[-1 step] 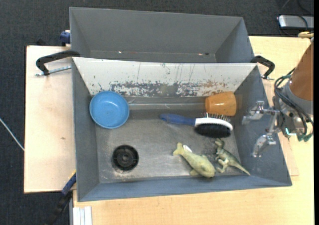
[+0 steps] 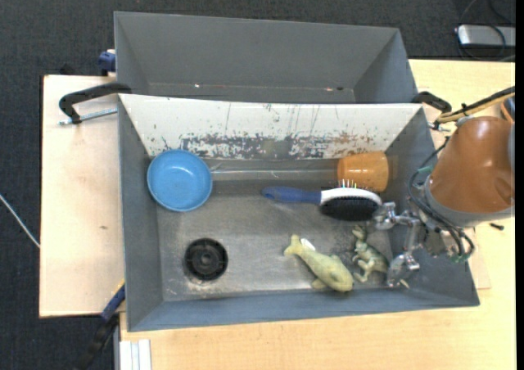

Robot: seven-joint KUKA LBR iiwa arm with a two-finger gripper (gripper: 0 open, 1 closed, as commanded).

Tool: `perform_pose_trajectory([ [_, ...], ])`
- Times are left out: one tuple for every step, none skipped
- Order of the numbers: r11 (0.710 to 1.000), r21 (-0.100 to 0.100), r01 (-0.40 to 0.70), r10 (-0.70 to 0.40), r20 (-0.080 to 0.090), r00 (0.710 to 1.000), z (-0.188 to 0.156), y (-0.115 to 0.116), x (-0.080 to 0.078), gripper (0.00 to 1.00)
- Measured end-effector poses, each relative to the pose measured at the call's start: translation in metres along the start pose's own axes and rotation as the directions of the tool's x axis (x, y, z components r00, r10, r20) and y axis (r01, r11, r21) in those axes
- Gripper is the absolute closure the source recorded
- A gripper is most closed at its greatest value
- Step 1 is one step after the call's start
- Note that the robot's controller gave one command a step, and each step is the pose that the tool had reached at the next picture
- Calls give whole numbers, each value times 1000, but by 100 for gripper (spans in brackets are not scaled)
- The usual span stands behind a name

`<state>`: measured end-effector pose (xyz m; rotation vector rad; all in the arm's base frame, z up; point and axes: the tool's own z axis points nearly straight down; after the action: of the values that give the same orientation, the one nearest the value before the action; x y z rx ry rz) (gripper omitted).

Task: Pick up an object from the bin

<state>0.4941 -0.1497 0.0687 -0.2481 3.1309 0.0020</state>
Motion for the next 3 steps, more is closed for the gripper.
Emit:
perform_pose_trajectory([
  [860,2,510,-510,5,860,-32,82,-15,0],
  [928,7,373,-373,3,928,-32,-9,-9,0],
  [706,5,708,-708,1,706,-4,54,-16,0],
])
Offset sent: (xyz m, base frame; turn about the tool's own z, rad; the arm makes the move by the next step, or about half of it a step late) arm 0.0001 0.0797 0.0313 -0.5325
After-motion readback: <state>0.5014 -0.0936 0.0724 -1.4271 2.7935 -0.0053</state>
